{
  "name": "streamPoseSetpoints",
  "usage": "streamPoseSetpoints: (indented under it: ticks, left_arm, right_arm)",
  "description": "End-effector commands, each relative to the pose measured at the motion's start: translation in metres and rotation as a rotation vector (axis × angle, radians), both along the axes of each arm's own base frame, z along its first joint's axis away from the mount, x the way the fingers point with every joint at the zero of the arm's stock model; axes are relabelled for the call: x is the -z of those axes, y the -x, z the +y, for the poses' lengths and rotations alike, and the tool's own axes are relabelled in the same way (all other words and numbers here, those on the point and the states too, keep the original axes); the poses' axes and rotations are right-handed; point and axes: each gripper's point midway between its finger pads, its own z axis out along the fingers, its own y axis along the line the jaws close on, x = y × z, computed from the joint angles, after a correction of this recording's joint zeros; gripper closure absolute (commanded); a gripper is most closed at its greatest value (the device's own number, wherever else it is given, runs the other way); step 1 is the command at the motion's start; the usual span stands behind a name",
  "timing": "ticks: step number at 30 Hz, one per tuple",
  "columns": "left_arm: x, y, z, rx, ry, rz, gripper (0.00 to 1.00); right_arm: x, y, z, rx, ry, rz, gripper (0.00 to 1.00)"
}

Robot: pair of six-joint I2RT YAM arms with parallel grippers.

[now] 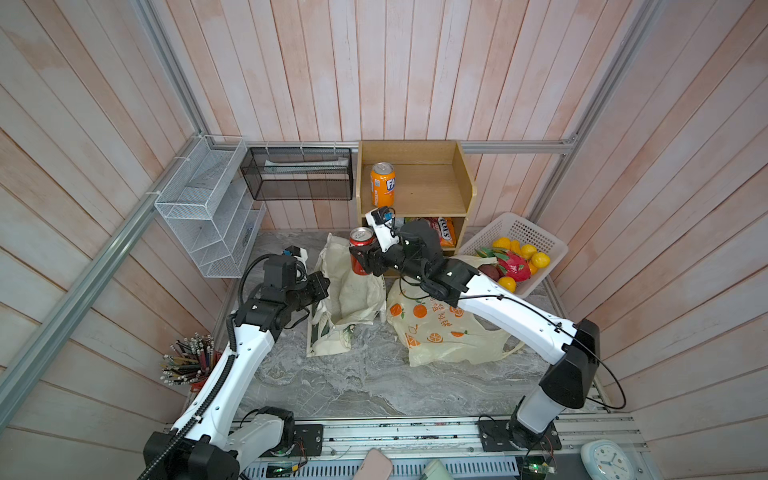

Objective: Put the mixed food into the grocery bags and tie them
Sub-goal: 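Carry the red can over the tote and lower it inside with the right gripper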

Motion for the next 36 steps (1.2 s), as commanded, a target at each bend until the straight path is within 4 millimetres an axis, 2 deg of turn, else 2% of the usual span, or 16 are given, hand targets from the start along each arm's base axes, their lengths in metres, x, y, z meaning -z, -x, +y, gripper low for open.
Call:
streamPoseSetpoints:
  ticks: [1,3,9,22,28,32,34,36]
  left_arm:
    - [0.0,0.003,-0.002,0.023,0.004,-0.011,1.0]
    - [0.002,0.003,-0.002,0.02,0.005,-0.008,1.0]
    - [0.003,0.001,-0.002,0.016,0.011,-0.012,1.0]
    - [0.008,0.0,-0.002,0.012,0.009,-0.003,1.0]
    - [0.008,-0.003,-0.002,0.004,0.015,-0.005,1.0]
    - [0.009,-0.005,-0.002,0.001,0.018,-0.002,1.0]
    - [0.01,-0.005,-0.002,0.0,0.019,-0.001,1.0]
    - [0.01,-0.006,-0.002,-0.001,0.021,0.0,1.0]
  right_arm:
    - [-0.015,-0.009,0.02,-0.008,-0.134,-0.05,0.73]
    - [0.004,-0.015,0.027,0.0,-0.127,-0.031,0.73]
    - [0.044,-0.026,0.041,0.008,-0.155,0.016,0.73]
    - [0.103,-0.046,0.056,0.051,-0.263,0.04,0.73]
    - [0.148,-0.059,0.069,0.083,-0.226,0.106,0.73]
    - [0.181,-0.061,0.075,0.079,-0.155,0.149,0.65]
    - [0.189,-0.06,0.077,0.069,-0.146,0.169,0.6]
    - [0.19,-0.06,0.079,0.059,-0.14,0.178,0.46]
